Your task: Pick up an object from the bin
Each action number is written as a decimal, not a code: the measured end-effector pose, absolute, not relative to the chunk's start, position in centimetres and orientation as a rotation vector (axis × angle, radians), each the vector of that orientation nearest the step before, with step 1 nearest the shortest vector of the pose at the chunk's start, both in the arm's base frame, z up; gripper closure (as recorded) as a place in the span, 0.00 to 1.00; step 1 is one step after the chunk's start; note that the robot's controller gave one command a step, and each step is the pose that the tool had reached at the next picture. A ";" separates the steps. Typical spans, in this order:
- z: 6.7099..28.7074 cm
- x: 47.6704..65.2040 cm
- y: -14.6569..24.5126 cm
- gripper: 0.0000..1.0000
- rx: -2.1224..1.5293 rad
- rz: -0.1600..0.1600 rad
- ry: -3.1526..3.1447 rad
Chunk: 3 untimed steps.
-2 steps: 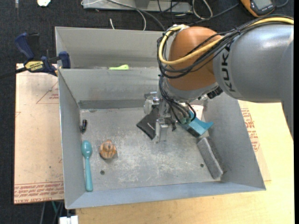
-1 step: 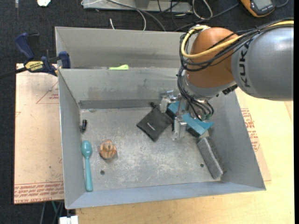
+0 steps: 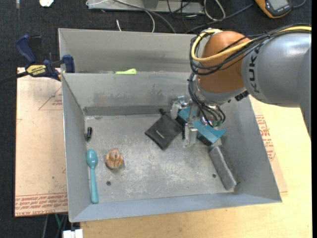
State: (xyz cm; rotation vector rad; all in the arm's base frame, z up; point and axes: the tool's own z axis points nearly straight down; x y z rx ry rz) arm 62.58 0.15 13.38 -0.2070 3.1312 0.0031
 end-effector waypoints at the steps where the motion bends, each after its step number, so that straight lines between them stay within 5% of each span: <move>1: 11.4 65.2 -4.2 0.00 -0.249 0.014 3.116; 3: 8.2 64.3 -1.7 0.00 -0.340 0.013 3.104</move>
Offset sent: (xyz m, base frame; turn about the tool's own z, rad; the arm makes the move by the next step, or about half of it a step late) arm 0.0257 0.0132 -0.0567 -0.2815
